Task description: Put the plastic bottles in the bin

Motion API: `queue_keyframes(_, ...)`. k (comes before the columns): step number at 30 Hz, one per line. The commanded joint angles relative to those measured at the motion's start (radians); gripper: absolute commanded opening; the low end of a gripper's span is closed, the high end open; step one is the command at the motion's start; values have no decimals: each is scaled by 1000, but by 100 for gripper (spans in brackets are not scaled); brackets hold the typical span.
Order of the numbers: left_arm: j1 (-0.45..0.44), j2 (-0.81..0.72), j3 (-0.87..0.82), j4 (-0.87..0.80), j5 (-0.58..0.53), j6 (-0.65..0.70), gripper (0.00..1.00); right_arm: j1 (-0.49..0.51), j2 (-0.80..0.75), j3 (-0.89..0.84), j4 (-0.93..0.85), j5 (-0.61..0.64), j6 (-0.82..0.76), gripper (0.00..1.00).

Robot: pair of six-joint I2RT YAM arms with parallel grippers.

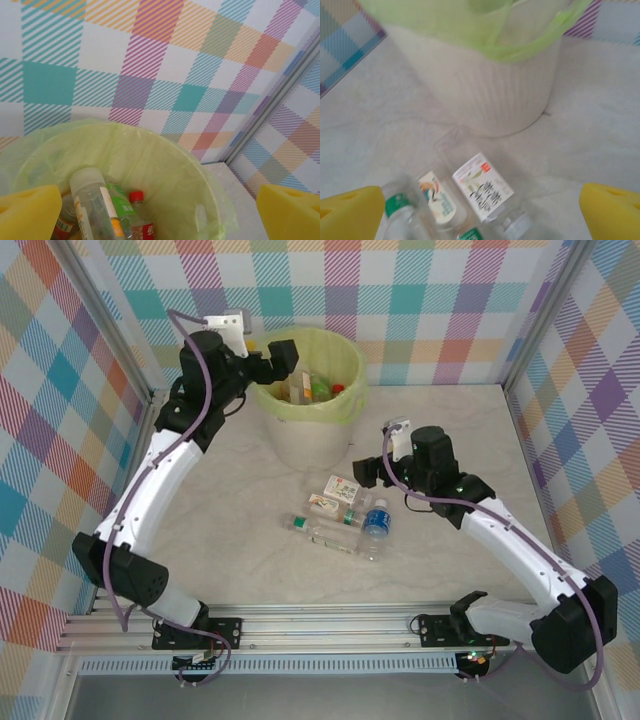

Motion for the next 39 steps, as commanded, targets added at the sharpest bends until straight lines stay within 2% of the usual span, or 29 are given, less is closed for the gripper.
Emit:
queue_keyframes(1, -1, -82, -109, 130, -81, -94, 100, 12, 41, 28, -106, -222, -23, 100)
queue_keyframes(6, -1, -201, -293, 199, -132, -176, 100, 58, 110, 44, -194, -255, -38, 99)
queue_keyframes(15, 27, -369, -550, 181, -225, -306, 100, 156, 236, 87, -293, -272, -74, 97)
queue_keyframes(22, 58, -446, -655, 107, -270, -347, 100, 222, 322, 116, -324, -246, -120, 96)
queue_keyframes(26, 74, -478, -709, 71, -278, -371, 100, 263, 371, 129, -352, -188, -152, 96)
queue_keyframes(36, 100, -535, -796, 36, -326, -424, 100, 377, 480, 152, -330, 88, -175, 97)
queue_keyframes(39, 106, -544, -820, 44, -331, -438, 100, 391, 498, 148, -310, 120, -171, 96)
